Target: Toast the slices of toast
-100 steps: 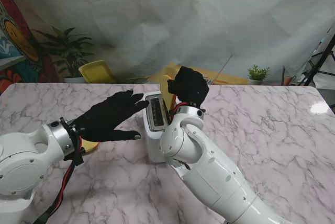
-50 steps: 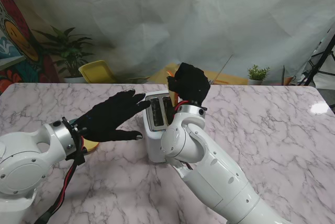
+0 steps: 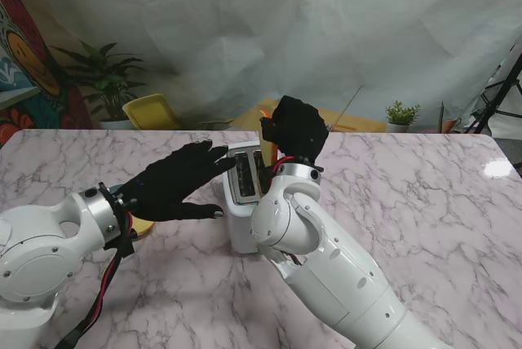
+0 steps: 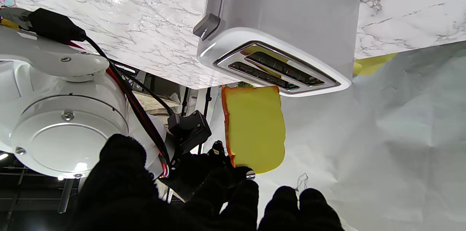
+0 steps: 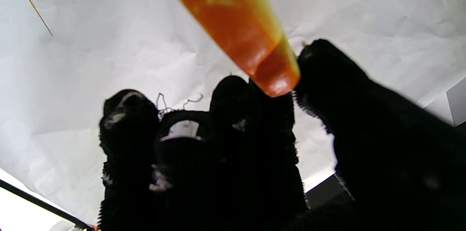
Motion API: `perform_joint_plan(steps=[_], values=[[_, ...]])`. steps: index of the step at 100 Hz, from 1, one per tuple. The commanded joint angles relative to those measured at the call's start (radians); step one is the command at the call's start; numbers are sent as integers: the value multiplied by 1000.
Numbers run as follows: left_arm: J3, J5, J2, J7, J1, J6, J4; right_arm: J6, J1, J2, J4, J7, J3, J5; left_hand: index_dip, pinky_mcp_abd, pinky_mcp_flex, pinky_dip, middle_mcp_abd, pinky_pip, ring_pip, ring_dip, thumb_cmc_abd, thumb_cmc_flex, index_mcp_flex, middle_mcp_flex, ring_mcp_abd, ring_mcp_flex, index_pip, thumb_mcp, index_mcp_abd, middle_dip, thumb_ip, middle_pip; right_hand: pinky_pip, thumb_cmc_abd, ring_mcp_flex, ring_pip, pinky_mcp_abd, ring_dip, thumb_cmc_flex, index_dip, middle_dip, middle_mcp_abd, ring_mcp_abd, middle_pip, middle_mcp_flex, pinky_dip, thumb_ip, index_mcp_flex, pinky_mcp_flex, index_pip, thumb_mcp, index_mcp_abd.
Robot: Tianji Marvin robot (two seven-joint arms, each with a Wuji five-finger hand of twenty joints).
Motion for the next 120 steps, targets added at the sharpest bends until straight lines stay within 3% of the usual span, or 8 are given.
perform_joint_plan(steps=[1,40,120], values=[[3,2,-1,-14,0,3,2,-4,-4,-1,-9,0,0,-5,-12,-45,-9,-1,-4,-31,-22,3,29,1,-18,-37,-9,-24,-3,-28,2,13,13,-10,29,-8,2,20,-5,20,13,10,16,114,-82,89,25,9,33,13,-2,83,63,-15],[4,3,-1,-13,-2,1,4,-5,-6,3,1,3,3,-10,-12,-45,-9,-2,-2,-31,-22,2,29,2,-18,-37,-9,-25,-3,-27,3,13,13,-10,31,-8,2,21,-6,20,12,10,17,112,-83,89,25,9,33,13,-1,83,63,-18],[0,3,0,-18,3,-1,6,-24,10,-27,108,-34,-6,57,-12,-46,-9,-2,-3,-31,-22,2,30,2,-17,-37,-9,-24,-3,-27,2,13,13,-10,33,-5,2,23,-9,21,10,10,18,113,-84,90,26,9,33,13,0,83,62,-16]])
